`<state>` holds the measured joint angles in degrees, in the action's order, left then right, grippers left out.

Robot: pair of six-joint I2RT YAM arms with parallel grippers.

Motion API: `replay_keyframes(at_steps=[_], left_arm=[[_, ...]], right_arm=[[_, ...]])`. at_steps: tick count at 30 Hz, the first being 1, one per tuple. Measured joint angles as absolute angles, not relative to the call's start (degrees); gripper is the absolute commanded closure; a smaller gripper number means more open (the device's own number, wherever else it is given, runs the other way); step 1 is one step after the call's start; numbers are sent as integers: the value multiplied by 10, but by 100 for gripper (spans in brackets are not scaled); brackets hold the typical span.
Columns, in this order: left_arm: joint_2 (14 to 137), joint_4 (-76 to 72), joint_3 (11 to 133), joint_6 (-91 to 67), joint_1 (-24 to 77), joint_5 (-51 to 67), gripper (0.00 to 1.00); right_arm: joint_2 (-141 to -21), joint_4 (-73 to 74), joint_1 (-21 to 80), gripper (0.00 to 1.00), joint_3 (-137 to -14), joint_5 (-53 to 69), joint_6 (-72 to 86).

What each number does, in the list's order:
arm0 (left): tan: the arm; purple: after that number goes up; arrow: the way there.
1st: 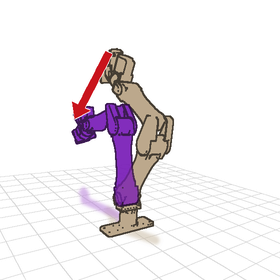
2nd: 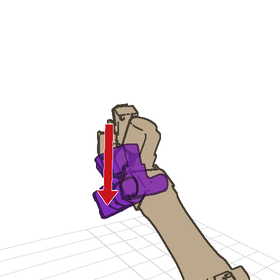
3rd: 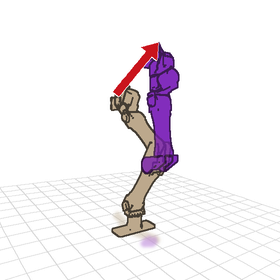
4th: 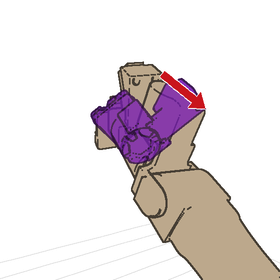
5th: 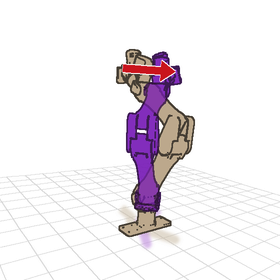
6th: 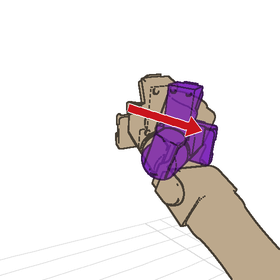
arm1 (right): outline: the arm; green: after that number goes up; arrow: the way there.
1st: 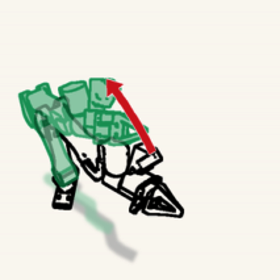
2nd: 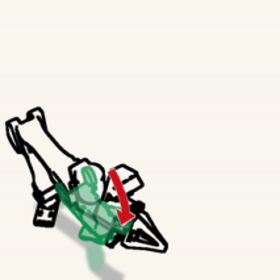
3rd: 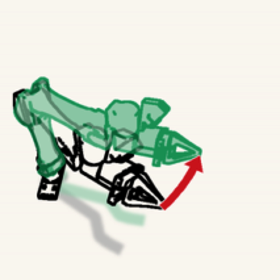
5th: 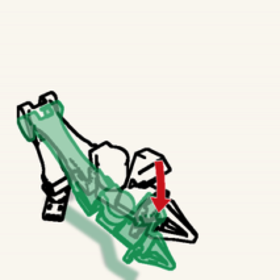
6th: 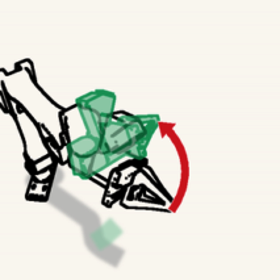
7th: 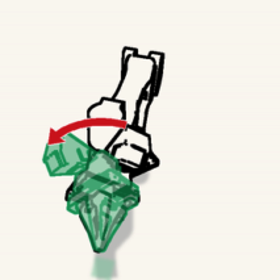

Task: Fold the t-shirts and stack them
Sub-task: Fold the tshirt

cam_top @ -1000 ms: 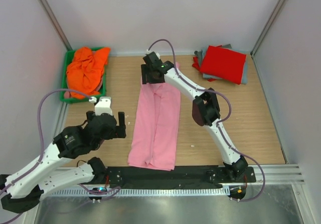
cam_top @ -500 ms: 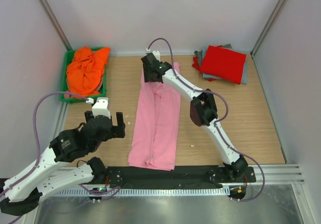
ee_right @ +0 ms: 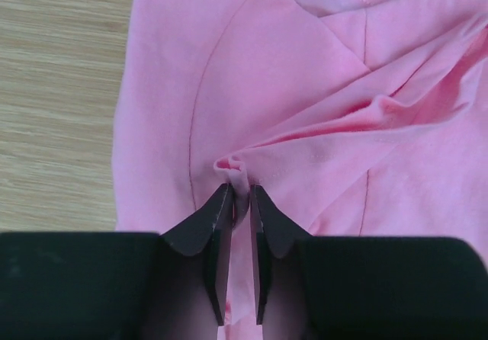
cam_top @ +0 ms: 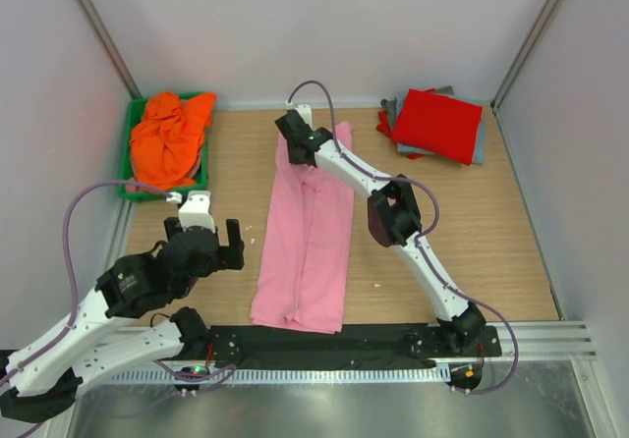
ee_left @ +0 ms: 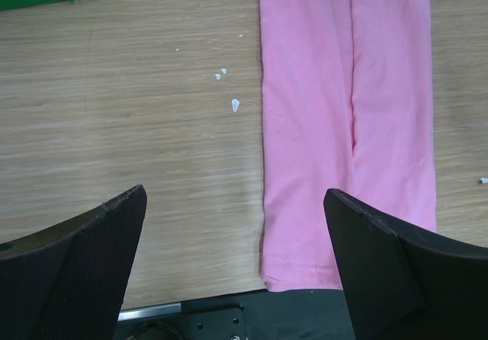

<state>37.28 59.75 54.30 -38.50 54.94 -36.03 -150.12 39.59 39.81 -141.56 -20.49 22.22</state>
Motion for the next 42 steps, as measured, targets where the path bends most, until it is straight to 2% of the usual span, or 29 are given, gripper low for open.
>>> replay_keyframes(at_steps=[2, 4, 12, 17, 18, 19, 21, 22, 23, 24, 26, 30, 34, 38, 42], left_arm=[[371, 597, 542, -385, 549, -363, 0], [369, 598, 542, -385, 549, -365, 0], [371, 598, 542, -385, 549, -371, 0], [369, 598, 542, -385, 549, -379, 0], [369, 598, 542, -385, 549, -380, 0], [369, 598, 542, -385, 549, -380, 0], [370, 598, 542, -385, 549, -380, 0], [371, 598, 542, -385, 549, -381, 0], [373, 598, 542, -386, 549, -382, 0], [376, 598, 542, -386, 549, -383, 0], [386, 598, 542, -388, 549, -385, 0], [435, 598, 542, -403, 549, -375, 2], [496, 552, 524, -431, 548, -327, 4], [557, 470, 457, -468, 548, -261, 5], [618, 407, 414, -496, 548, -215, 5]], right_arm=[[-1501, 389, 398, 87, -1414, -210, 220], [-1499, 378, 398, 99, -1407, -218, 218], [-1442, 362, 400, 99, -1311, -254, 208], [-1316, 339, 400, 99, -1142, -288, 230], [-1291, 336, 400, 92, -1112, -293, 236], [-1272, 335, 400, 71, -1088, -296, 243], [-1232, 333, 400, 63, -1042, -303, 262], [-1216, 333, 400, 49, -1023, -307, 271], [-1204, 333, 400, 41, -1007, -310, 281], [-1193, 333, 400, 27, -989, -313, 290], [-1175, 331, 400, 18, -952, -315, 302], [-1131, 317, 400, 16, -856, -297, 317], [-1096, 267, 381, 16, -792, -201, 326], [-1101, 227, 342, 18, -797, -110, 338], [-1147, 213, 316, 20, -847, -78, 338]])
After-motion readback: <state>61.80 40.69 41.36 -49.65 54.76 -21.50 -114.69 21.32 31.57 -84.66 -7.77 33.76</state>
